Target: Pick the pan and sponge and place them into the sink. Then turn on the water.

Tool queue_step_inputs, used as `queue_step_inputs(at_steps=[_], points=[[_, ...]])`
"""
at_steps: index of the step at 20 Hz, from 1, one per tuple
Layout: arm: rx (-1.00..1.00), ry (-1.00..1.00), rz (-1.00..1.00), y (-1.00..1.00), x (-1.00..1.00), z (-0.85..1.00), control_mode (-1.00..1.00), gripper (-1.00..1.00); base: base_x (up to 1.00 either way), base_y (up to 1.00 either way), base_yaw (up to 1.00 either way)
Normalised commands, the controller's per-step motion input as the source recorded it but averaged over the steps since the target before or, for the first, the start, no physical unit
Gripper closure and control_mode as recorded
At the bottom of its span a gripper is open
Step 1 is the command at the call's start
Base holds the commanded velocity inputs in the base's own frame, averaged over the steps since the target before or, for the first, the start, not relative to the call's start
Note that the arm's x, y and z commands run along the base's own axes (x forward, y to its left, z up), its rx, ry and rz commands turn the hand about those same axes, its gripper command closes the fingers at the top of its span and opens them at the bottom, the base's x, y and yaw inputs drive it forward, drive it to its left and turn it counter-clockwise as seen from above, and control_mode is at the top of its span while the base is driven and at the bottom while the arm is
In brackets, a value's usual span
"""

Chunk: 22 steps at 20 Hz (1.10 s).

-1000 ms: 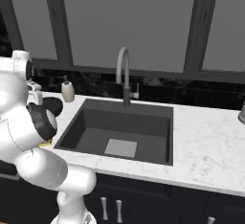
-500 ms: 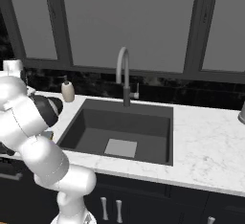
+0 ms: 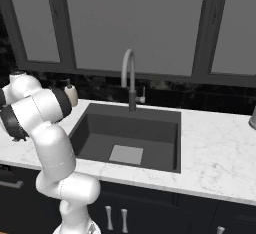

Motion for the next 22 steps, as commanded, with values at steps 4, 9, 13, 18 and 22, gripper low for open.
queue_step_inputs(at_steps=[4, 9, 13, 18, 22], points=[[0.00, 0.00, 0.00, 0.16, 0.06, -0.27, -1.00, -1.00, 0.00, 0.00, 0.00], [0.00, 0.00, 0.00, 0.00, 0.00, -0.21, -1.00, -1.00, 0.00, 0.00, 0.00], [0.00, 0.00, 0.00, 0.01, -0.01, -0.27, -1.00, -1.00, 0.00, 0.00, 0.00], [0.00, 0.00, 0.00, 0.10, 0.00, -0.39, -1.00, -1.00, 0.00, 0.00, 0.00], [0.00, 0.00, 0.00, 0.11, 0.00, -0.33, -1.00, -1.00, 0.00, 0.00, 0.00]])
